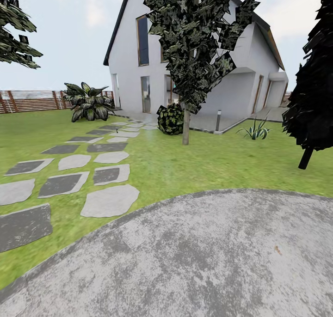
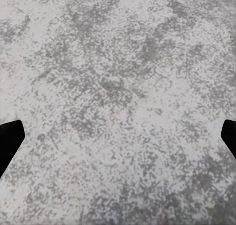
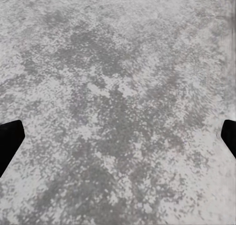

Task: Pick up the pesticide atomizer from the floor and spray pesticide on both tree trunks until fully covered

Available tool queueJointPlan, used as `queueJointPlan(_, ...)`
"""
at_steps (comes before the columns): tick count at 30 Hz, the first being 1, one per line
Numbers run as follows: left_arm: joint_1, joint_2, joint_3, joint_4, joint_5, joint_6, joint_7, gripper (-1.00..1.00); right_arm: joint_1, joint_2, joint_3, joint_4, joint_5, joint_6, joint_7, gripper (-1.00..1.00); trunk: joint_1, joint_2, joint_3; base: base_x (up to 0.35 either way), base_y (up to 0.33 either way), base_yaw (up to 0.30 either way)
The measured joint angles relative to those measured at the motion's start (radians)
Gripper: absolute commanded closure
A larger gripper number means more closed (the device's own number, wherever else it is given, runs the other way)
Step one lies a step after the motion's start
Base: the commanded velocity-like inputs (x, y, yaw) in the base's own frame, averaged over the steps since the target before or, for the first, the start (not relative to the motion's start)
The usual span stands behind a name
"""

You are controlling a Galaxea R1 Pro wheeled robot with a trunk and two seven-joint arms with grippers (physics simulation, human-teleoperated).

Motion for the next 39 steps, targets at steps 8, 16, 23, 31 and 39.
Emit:
queueJointPlan(8, 0.000, 0.000, 0.002, 0.000, 0.003, 0.001, 0.000, -1.00, 0.000, -0.022, 0.000, 0.010, 0.000, 0.001, -0.001, -1.00, 0.000, 0.000, -0.009, 0.009, 0.000, 0.159)
queueJointPlan(16, 0.000, 0.000, 0.003, 0.000, 0.003, 0.001, 0.000, -1.00, 0.000, -0.017, 0.004, 0.026, 0.000, 0.001, -0.001, -1.00, 0.000, 0.000, -0.018, 0.276, 0.000, 0.210)
queueJointPlan(23, 0.000, -0.001, 0.002, -0.001, 0.003, 0.001, 0.000, -1.00, 0.000, -0.017, 0.005, 0.027, 0.000, -0.001, -0.002, -1.00, 0.000, 0.000, -0.025, 0.221, 0.000, 0.234)
queueJointPlan(31, 0.000, -0.003, 0.002, -0.001, 0.003, 0.001, 0.000, -1.00, 0.000, -0.017, 0.005, 0.027, 0.000, -0.001, -0.002, -1.00, 0.008, -0.014, -0.036, 0.013, 0.000, 0.259)
queueJointPlan(39, 0.000, -0.003, 0.003, 0.000, 0.003, 0.001, 0.000, -1.00, 0.000, -0.017, 0.005, 0.029, 0.000, -0.001, -0.001, -1.00, 0.038, -0.070, -0.064, 0.000, 0.000, 0.228)
